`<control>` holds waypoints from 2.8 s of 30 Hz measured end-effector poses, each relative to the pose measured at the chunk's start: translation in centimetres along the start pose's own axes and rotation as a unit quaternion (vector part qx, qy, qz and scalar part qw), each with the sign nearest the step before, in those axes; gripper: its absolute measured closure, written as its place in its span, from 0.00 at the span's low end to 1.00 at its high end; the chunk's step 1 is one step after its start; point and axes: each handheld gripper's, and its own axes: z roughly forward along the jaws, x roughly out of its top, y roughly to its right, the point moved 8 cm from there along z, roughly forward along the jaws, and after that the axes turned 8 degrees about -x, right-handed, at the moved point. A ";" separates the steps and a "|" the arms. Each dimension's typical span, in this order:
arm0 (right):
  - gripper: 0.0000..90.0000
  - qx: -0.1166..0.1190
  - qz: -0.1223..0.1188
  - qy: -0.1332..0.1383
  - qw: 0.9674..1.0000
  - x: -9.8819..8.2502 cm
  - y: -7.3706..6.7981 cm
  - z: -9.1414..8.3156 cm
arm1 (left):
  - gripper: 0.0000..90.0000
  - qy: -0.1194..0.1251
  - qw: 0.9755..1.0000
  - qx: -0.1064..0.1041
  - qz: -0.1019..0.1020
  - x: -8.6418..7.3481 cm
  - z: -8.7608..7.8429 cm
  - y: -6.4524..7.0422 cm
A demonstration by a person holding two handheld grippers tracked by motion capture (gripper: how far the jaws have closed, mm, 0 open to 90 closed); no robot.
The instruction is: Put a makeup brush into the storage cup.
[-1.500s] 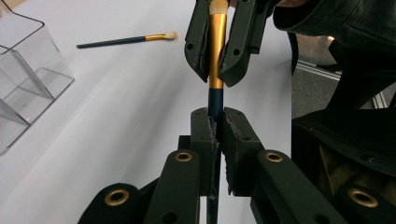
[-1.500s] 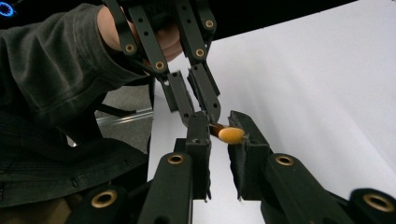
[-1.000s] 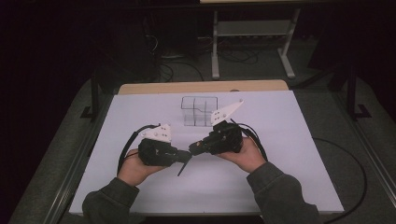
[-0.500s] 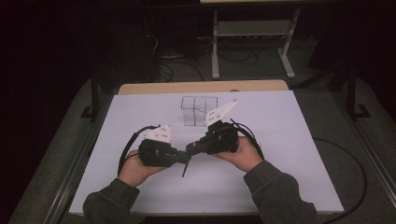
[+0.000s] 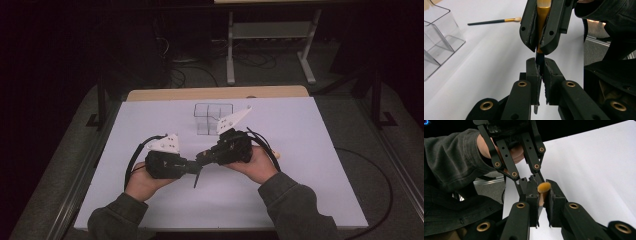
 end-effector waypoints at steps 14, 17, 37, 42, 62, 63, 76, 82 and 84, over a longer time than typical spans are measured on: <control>0.92 -0.003 -0.004 -0.010 1.000 0.1 0.0 0.2 | 0.92 0.003 1.000 0.004 -0.005 -0.2 -0.2 -0.1; 0.92 -0.007 -0.009 -0.019 1.000 0.1 0.0 0.3 | 0.87 0.001 1.000 0.004 -0.010 -0.3 -0.1 -0.2; 0.92 -0.055 -0.035 -0.064 0.996 1.2 2.4 -0.5 | 0.70 -0.014 0.998 0.050 -0.040 -3.4 -1.8 -1.0; 0.92 -0.060 -0.044 -0.070 0.995 1.7 2.9 -0.4 | 0.67 -0.018 0.997 0.060 -0.046 -4.3 -1.9 -1.1; 0.92 -0.077 -0.056 -0.080 0.992 3.5 4.8 -0.3 | 0.61 -0.028 0.995 0.077 -0.052 -6.2 -2.2 -1.2; 0.92 -0.078 -0.054 -0.081 0.992 3.5 4.9 -0.3 | 0.61 -0.027 0.995 0.078 -0.053 -6.2 -2.2 -1.2; 0.92 -0.088 -0.052 -0.077 0.992 4.0 6.1 -0.7 | 0.57 -0.014 0.994 0.093 -0.060 -6.7 -2.9 -1.4; 0.92 -0.093 -0.043 -0.076 0.992 4.4 6.7 -1.2 | 0.56 -0.013 0.994 0.094 -0.060 -6.8 -2.8 -1.4; 0.92 -0.095 -0.048 -0.078 0.991 4.6 7.0 -1.2 | 0.55 -0.014 0.994 0.094 -0.060 -6.8 -2.8 -1.4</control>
